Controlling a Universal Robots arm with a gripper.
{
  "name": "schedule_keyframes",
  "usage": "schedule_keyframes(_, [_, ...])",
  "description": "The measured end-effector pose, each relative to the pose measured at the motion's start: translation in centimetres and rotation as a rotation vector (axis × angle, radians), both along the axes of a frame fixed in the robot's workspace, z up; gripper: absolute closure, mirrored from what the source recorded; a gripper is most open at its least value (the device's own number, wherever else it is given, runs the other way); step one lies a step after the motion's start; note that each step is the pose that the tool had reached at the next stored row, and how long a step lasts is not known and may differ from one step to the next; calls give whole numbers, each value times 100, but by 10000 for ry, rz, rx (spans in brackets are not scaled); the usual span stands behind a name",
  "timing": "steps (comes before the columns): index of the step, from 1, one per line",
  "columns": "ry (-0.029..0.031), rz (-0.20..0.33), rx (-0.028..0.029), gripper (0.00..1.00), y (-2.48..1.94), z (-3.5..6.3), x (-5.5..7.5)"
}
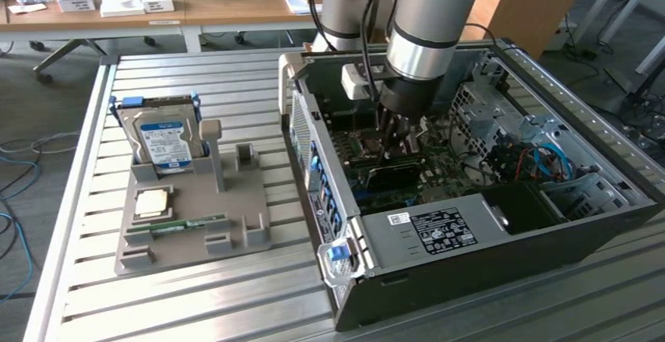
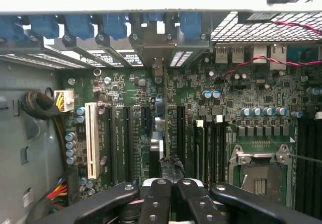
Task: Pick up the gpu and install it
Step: 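Press down on the gpu until it lock into place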
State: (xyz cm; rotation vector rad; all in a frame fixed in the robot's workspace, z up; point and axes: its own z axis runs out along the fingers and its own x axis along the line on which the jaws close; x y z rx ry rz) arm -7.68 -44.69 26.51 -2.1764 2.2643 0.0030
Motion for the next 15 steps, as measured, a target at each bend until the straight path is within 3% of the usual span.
schedule_keyframes(15, [0, 0, 1, 89, -15, -33, 0])
